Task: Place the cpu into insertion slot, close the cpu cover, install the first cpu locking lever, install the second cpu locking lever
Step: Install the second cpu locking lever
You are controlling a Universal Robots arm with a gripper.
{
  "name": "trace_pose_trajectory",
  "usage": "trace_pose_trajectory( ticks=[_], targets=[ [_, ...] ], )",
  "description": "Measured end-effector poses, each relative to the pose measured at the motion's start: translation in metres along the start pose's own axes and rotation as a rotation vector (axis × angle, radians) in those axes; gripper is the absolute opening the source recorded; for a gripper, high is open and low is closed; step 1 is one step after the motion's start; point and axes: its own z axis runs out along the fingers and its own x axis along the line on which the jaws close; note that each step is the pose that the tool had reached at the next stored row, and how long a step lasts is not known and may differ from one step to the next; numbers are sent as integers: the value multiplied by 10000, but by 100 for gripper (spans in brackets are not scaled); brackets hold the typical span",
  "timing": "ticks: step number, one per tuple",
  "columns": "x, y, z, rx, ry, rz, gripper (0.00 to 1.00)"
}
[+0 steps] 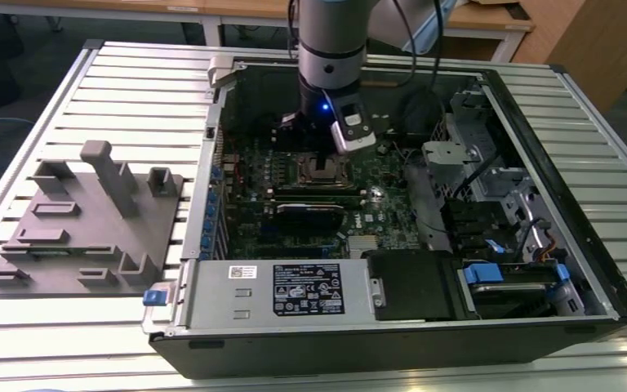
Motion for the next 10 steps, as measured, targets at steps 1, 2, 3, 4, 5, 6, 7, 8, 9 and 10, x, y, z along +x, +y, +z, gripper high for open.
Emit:
trace_pose_trajectory(
  ticks=[1, 2, 3, 4, 5, 6, 7, 8, 9, 10],
  targets=[
    [-7, 10, 1, 45, -7, -1, 11],
    [-12, 19, 2, 70, -11, -2, 11],
    [-15, 29, 3, 89, -14, -3, 11],
    [-20, 38, 4, 109, -17, -5, 11],
    [-24, 48, 5, 129, -20, -7, 11],
    [-26, 59, 6, 143, -23, -5, 11],
    [-28, 70, 7, 155, -25, -5, 11],
    [-30, 79, 8, 168, -26, -6, 11],
    [-34, 86, 9, 182, -29, -7, 11],
    [-38, 91, 9, 193, -31, -9, 11]
  ],
)
